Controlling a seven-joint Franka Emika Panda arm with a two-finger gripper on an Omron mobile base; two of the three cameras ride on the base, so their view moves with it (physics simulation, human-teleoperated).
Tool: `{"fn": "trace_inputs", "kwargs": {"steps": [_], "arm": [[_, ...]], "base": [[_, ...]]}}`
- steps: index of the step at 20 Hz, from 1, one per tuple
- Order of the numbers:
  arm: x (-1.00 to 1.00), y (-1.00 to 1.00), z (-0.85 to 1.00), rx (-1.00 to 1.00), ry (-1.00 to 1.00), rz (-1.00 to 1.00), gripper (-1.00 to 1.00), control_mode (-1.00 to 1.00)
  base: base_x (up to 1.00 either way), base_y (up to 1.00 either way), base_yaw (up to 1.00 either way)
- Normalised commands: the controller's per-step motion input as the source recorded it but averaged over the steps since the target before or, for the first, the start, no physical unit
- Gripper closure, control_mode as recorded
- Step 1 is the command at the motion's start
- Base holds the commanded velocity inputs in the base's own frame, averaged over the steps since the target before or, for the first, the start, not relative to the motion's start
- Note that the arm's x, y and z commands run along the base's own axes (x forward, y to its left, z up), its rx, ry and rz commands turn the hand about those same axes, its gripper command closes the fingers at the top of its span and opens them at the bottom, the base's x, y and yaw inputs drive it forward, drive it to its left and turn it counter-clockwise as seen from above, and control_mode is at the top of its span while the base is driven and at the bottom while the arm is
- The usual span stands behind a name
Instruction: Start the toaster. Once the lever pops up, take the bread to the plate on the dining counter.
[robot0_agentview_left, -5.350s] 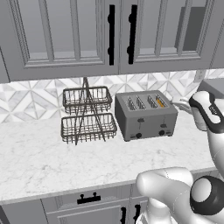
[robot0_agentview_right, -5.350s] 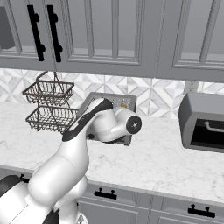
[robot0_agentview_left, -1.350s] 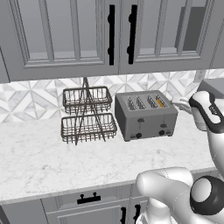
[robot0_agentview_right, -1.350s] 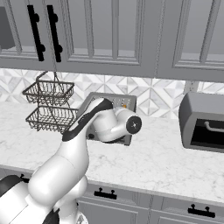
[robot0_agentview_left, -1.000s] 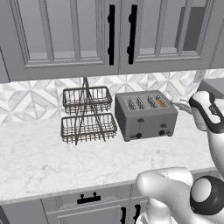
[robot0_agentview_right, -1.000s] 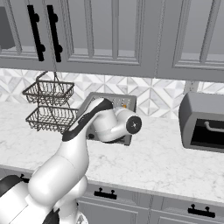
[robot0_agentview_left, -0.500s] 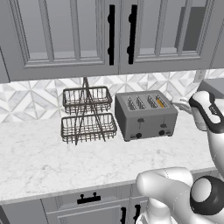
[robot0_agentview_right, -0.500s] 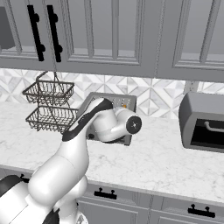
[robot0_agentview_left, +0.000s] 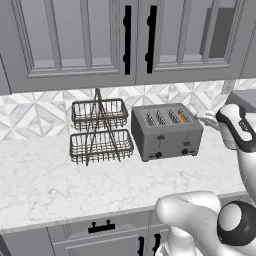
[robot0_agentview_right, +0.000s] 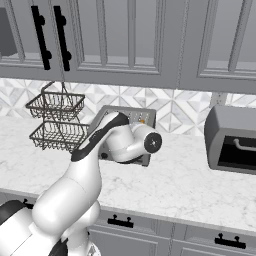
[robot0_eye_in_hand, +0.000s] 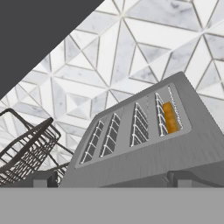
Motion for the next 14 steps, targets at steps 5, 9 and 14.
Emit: {"fn": "trace_inputs", "kwargs": {"steps": [5,9,14], "arm": [[0.00,0.00,0.00,0.00,0.00,0.00,-1.00,-1.00],[0.00,0.00,0.00,0.00,0.00,0.00,-1.00,-1.00],[0.00,0.00,0.00,0.00,0.00,0.00,-1.00,-1.00]], "base": [[0.00,0.00,0.00],[0.00,0.00,0.00],[0.00,0.00,0.00]]}}
